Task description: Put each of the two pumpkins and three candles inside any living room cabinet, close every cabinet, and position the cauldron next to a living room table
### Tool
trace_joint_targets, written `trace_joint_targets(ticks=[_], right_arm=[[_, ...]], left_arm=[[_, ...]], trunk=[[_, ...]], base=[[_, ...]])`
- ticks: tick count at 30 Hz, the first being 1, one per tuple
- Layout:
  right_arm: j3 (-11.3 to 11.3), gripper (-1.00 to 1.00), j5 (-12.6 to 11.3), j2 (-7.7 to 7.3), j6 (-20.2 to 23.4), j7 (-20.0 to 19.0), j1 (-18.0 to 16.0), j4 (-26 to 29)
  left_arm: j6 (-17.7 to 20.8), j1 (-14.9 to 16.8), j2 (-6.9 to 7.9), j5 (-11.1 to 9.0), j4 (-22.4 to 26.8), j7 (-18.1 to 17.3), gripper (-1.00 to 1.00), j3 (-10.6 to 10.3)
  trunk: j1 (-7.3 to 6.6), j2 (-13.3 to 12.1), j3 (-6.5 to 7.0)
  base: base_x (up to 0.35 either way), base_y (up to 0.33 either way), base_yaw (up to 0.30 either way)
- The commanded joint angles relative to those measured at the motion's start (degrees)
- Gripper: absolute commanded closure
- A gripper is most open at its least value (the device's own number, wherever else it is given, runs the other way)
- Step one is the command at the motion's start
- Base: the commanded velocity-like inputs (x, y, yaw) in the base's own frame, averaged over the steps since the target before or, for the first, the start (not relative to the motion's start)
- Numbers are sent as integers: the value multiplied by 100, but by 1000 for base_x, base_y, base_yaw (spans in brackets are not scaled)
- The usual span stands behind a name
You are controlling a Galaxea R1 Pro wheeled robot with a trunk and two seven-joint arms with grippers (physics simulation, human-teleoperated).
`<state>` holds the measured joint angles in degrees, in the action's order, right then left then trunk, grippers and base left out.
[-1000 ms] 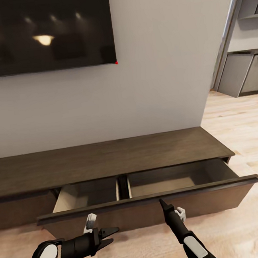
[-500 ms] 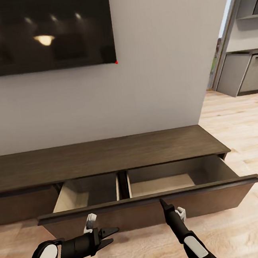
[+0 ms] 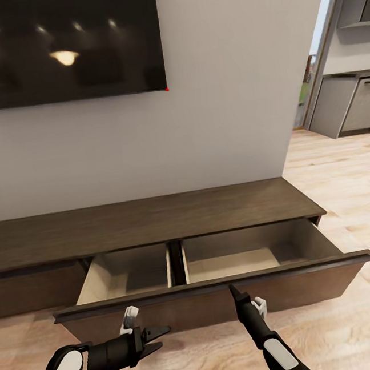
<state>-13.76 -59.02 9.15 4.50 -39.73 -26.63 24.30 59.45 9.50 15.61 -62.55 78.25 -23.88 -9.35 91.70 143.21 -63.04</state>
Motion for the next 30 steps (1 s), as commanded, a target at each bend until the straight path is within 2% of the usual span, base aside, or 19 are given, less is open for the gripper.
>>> trace_joint_targets(ticks=[1, 30], right_arm=[[178, 100, -5, 35, 69, -70, -1, -4], [180, 100, -5, 35, 69, -70, 0, -4]], left_arm=[[5, 4, 3, 36, -3, -47, -100, -6], [5, -1, 3, 36, -3, -47, -100, -6]], trunk=[[-3, 3, -5], [-3, 3, -5]], base=[[-42, 0, 0], [-65, 0, 0]])
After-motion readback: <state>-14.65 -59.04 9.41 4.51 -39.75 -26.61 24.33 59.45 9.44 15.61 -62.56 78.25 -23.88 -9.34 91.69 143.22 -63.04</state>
